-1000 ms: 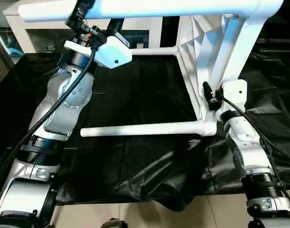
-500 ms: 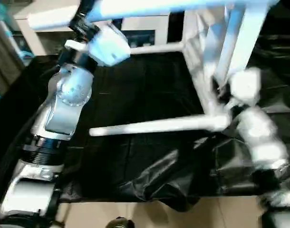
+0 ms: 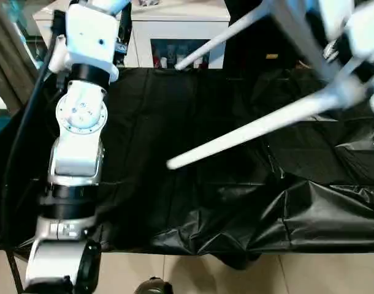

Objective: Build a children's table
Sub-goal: Flip table

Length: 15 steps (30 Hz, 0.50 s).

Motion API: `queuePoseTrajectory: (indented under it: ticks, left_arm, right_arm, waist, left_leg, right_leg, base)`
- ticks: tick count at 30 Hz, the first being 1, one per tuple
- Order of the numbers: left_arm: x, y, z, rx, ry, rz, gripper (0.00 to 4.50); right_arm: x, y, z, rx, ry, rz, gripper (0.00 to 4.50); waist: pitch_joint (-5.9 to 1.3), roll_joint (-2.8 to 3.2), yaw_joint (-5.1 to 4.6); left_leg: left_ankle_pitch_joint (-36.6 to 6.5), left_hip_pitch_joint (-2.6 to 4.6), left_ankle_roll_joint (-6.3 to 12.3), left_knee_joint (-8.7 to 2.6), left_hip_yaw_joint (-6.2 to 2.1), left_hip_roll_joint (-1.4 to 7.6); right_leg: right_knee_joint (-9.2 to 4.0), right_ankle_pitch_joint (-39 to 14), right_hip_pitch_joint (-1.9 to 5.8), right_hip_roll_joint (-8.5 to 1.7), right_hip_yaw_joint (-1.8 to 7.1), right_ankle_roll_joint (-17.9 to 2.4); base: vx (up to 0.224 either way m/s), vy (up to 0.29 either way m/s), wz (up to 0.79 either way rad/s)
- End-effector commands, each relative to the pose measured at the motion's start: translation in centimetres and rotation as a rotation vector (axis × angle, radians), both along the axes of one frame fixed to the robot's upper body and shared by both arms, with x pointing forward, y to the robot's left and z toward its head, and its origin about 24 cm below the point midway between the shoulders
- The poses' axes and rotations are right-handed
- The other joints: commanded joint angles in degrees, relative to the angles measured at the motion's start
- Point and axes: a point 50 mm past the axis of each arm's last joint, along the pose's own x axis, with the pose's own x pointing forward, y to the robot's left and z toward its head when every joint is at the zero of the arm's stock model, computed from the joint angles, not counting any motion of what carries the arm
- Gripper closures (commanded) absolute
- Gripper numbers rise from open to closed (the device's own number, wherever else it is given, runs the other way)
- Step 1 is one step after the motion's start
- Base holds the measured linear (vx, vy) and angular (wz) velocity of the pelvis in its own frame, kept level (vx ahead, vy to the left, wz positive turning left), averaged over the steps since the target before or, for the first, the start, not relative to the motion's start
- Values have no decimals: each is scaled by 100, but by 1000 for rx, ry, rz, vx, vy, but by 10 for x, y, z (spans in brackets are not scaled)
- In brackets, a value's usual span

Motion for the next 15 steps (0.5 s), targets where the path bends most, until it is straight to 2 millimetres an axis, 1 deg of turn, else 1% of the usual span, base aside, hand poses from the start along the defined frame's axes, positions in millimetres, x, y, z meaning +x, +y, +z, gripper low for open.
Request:
queuePoseTrajectory:
  ticks: [1,2,3,4,5,7,8,10,11,12,13,15]
  left_arm:
    - [-2,45,-6,-299,28,91,182]
    - [-3,43,-7,-286,35,92,182]
    - [-3,42,-7,-280,40,95,182]
    - [-3,42,-7,-279,41,96,182]
    - [-4,42,-6,-266,42,103,182]
    - [-5,44,-6,-255,50,113,182]
    - [-5,44,-6,-254,51,114,182]
    - [-5,45,-6,-249,56,125,182]
    - [-5,45,-6,-245,59,130,182]
    - [-6,46,-6,-242,61,134,182]
    - [-6,46,-7,-242,62,135,182]
    - [-6,46,-7,-244,66,138,183]
  right_arm:
    - [-2,-2,-11,-93,69,77,252]
    - [1,-3,-11,-100,80,76,252]
    - [4,-2,-11,-97,83,77,252]
    - [4,-2,-11,-95,84,77,252]
    - [6,1,-12,-88,85,85,223]
    - [8,7,-14,-77,82,113,194]
    - [8,8,-14,-75,82,117,192]
    - [9,11,-14,-63,68,133,173]
    - [9,11,-14,-58,61,135,173]
    - [10,12,-14,-54,53,138,151]
    - [10,11,-13,-51,48,138,146]
    - [10,11,-12,-48,38,141,138]
  waist:
    - [-390,-202,-60]
    - [-393,-226,-55]
    - [-388,-245,-70]
    - [-388,-245,-70]
    - [-386,-239,-75]
    - [-388,-251,-75]
    - [-390,-252,-83]
    - [-394,-271,-101]
    - [-396,-294,-120]
    - [-394,-290,-130]
    - [-393,-285,-140]
    - [-386,-293,-194]
  left_leg:
    - [-1814,286,52,-403,-338,499]
    - [-1829,290,45,-402,-335,503]
    - [-1837,275,48,-402,-334,495]
    - [-1837,275,48,-402,-334,495]
    - [-1893,284,18,-403,-338,495]
    - [-1924,288,-16,-414,-343,500]
    - [-1927,272,-30,-426,-353,503]
    - [-1976,276,-43,-418,-344,497]
    - [-1931,264,-16,-418,-344,492]
    - [-1886,264,7,-413,-342,492]
    - [-1894,266,11,-413,-342,495]
    - [-1952,257,7,-409,-340,485]
  right_leg:
    - [-491,-1497,82,-380,180,-981]
    - [-495,-1520,75,-387,179,-968]
    - [-507,-1544,79,-382,177,-950]
    - [-507,-1544,79,-382,177,-950]
    - [-507,-1578,63,-373,179,-933]
    - [-504,-1532,62,-369,181,-914]
    - [-494,-1469,79,-368,178,-915]
    - [-489,-1389,70,-372,178,-920]
    - [-482,-1334,85,-373,178,-943]
    - [-483,-1306,86,-370,177,-978]
    - [-484,-1306,82,-371,177,-1000]
    - [-491,-1360,93,-362,170,-1052]
  base:
    - [0,0,0]
    - [0,0,0]
    - [0,0,0]
    - [0,0,0]
    - [0,0,0]
    - [0,0,0]
    - [0,0,0]
    - [0,0,0]
    - [0,0,0]
    - [0,0,0]
    - [0,0,0]
    - [0,0,0]
